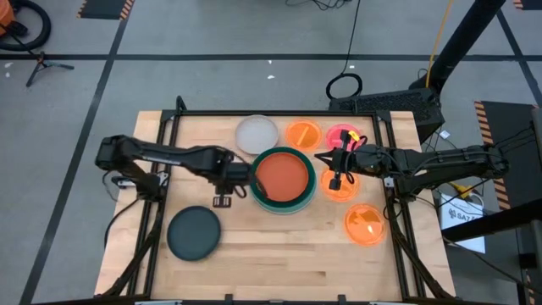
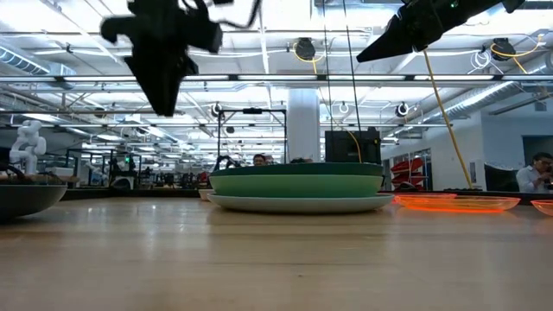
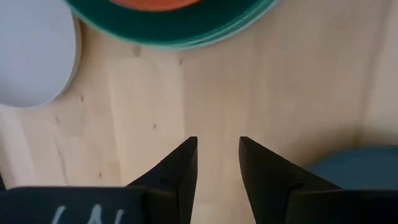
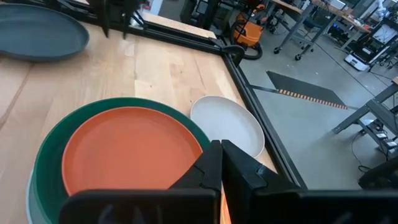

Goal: Stack plastic plates
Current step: Stack the black plate on top of the orange plate

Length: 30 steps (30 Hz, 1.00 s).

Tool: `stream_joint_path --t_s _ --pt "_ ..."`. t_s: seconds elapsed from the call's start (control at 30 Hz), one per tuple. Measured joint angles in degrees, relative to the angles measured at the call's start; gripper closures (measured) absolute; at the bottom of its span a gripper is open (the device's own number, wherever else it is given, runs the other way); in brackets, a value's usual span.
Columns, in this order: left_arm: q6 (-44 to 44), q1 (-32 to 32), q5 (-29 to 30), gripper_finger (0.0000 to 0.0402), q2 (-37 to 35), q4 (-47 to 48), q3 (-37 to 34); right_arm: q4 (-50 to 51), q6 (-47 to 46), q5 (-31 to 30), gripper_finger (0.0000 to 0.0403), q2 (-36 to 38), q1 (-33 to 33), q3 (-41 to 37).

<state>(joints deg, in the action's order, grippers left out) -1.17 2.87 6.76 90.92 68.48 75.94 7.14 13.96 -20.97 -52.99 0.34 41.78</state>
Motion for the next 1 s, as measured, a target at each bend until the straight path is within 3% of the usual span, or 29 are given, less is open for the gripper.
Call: stream_joint_path --t_s 0.43,0.63,1.0 --pt "-6.5 10.2 1.0 0.0277 -2.9 -0.9 0.0 0.0 -1.3 0.0 0.0403 0.0 0.0 0.0" --pt "-9.2 13.3 5.4 0.0277 -2.9 -0.7 -0.2 0.0 -2.0 0.0 0.0403 0.0 0.0 0.0" --pt "-14.7 15.4 5.5 0.0277 -2.9 -1.8 -10.7 1.0 -2.4 0.0 0.0403 0.0 0.0 0.0"
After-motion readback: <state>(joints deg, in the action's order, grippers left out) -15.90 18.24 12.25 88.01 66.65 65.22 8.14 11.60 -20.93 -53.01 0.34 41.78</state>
